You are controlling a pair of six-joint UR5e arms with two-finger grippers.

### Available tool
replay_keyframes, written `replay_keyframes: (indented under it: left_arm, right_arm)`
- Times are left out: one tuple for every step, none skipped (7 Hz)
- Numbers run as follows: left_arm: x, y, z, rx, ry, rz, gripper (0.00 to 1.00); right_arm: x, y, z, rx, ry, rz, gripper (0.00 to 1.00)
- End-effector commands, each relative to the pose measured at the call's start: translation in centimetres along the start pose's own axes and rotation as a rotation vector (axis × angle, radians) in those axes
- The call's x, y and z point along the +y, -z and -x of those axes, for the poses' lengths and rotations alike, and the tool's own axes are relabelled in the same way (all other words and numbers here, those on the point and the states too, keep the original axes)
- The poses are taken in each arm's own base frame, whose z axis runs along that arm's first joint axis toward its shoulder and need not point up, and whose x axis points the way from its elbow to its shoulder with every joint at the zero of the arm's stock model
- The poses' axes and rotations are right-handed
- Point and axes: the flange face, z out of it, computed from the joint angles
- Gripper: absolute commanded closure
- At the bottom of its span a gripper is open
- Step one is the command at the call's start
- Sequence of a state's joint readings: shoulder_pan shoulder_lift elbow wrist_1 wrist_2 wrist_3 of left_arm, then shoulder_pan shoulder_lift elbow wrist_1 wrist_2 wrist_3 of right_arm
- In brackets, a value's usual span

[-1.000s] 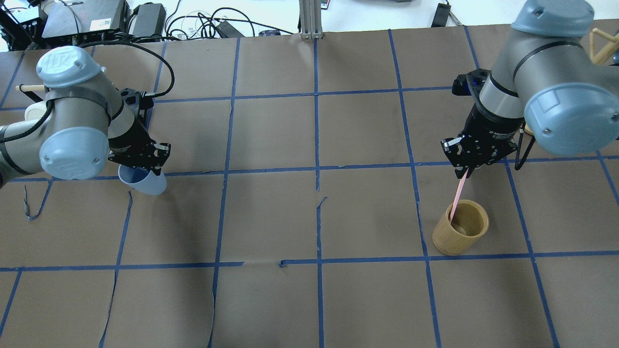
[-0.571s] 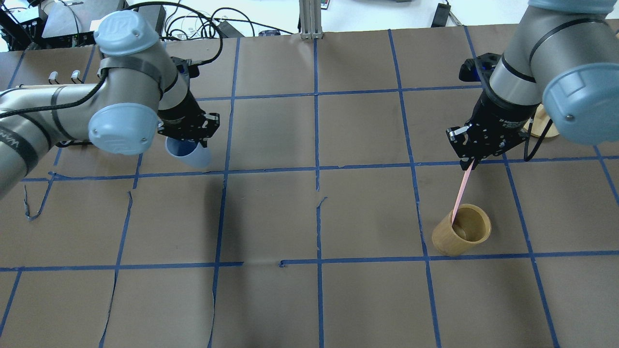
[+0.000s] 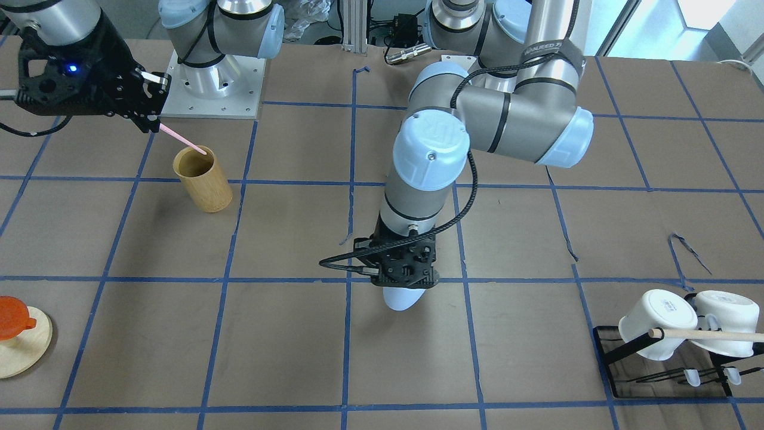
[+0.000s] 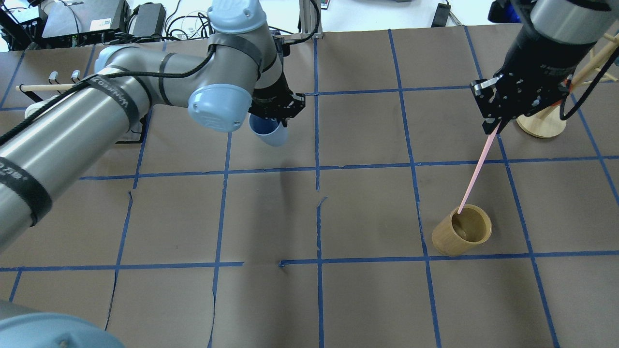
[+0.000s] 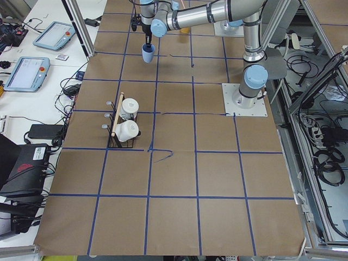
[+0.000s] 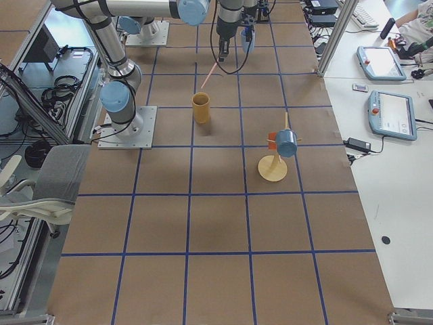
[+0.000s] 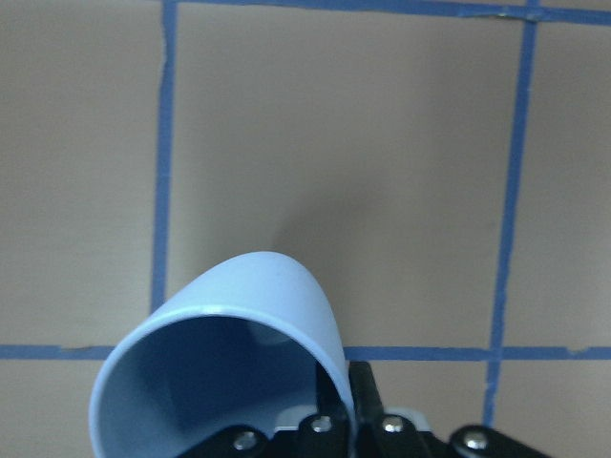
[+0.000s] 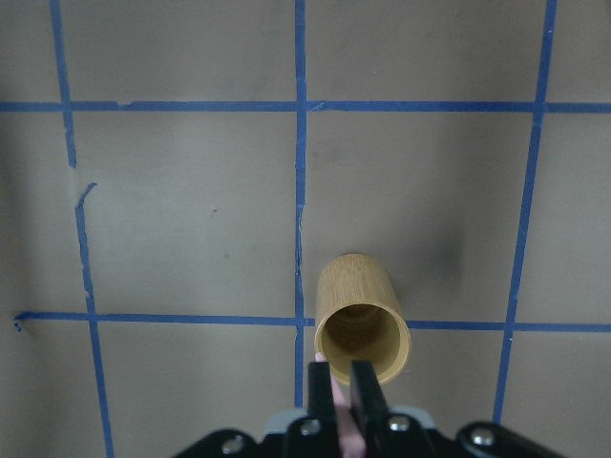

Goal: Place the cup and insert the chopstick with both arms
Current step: 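Carry the blue cup to center with left gripper while right lifts the chopstick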

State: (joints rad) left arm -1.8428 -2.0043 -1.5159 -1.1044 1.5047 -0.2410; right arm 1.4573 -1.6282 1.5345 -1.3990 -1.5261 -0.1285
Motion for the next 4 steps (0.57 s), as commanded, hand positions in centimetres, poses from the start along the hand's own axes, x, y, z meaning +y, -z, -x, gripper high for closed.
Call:
replay_keyframes:
  left_arm:
    - [-2.5,-2.5,-3.9,0.021,-0.046,-0.022,1.00]
    - [-2.7,-3.1,-5.5,0.028,-0.077,-0.036,1.00]
    - [-2.5,-4.5,-5.9,0.023,-0.082,-0.018,1.00]
    - [-2.7,-5.8,-5.9,0.018,-0.080,-0.004,1.00]
  right_arm:
    - [-1.4,3.2,0.6,-0.045,-0.031,-0.138,1.00]
    - [-2.4,3.5,1.0,-0.045,-0.042,-0.218,1.00]
    - [-3.9,2.7,0.9,-0.047,-0.061,-0.233,1.00]
    - [-4.7,2.9,1.0,-0.043,-0.057,-0.284,1.00]
